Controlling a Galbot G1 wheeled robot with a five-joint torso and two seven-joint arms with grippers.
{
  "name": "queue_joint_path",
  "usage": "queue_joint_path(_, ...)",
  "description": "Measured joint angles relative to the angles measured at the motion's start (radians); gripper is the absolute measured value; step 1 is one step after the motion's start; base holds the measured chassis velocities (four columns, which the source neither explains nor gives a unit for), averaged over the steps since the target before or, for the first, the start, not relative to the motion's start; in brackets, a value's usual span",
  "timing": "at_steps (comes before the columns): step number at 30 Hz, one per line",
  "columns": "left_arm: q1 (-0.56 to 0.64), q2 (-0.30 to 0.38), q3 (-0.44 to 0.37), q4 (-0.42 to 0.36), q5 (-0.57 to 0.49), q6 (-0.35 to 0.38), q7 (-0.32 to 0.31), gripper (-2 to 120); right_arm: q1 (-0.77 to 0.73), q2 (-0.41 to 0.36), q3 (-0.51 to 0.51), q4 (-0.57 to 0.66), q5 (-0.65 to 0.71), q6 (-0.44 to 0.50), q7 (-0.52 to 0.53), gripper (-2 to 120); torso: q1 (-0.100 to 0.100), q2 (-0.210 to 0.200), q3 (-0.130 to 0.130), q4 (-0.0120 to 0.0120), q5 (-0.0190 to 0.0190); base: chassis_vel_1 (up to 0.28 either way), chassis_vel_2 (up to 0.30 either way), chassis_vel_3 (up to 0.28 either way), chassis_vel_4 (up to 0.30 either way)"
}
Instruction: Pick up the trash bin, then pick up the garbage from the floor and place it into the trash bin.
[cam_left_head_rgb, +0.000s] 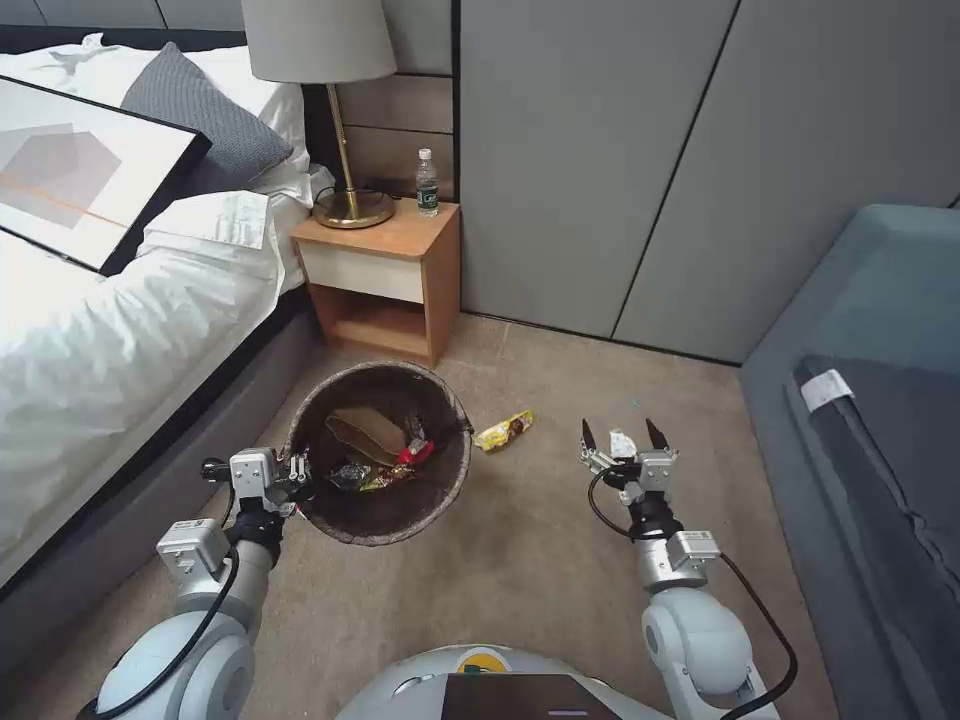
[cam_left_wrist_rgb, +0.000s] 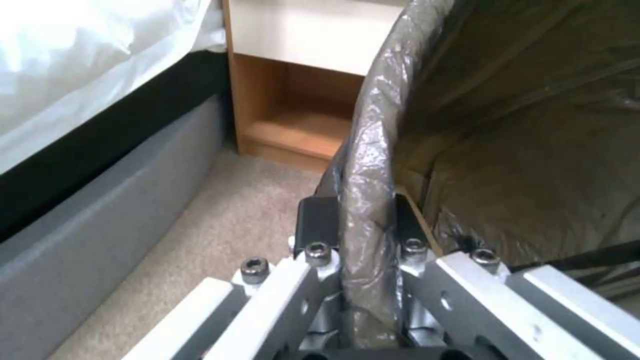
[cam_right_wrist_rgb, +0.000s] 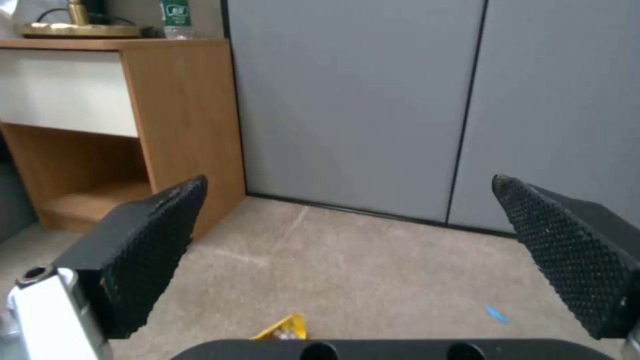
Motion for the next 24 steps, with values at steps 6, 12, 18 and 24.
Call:
queue_joint_path(6, -0.001, -0.001, 0.000, 0.002, 0.000, -0.001, 0.000, 2, 0.000, 0.000, -0.001, -0.001, 0.000, 0.002, 0.000, 100, 0.000, 0.000, 0.000, -0.0001, 0.0000, -0.125, 0.148, 0.120, -0.139)
queue_joint_path(12, -0.003, -0.001, 0.000, 0.003, -0.001, -0.001, 0.000, 2, 0.000, -0.002, 0.000, -0.001, 0.000, 0.002, 0.000, 100, 0.000, 0.000, 0.000, 0.0000, 0.0001, -0.126, 0.115, 0.136, -0.118)
queue_joint_path(18, -0.003, -0.001, 0.000, 0.003, -0.001, -0.002, 0.000, 2, 0.001, -0.002, 0.000, -0.002, 0.000, 0.002, 0.000, 100, 0.000, 0.000, 0.000, -0.0001, 0.0000, -0.120, 0.131, 0.117, -0.113)
queue_joint_path(24, -0.003, -0.002, 0.000, 0.003, -0.001, -0.002, 0.000, 2, 0.001, -0.002, 0.000, -0.003, 0.003, 0.007, -0.001, 100, 0.000, 0.000, 0.000, -0.0001, 0.0001, -0.142, 0.131, 0.141, -0.129)
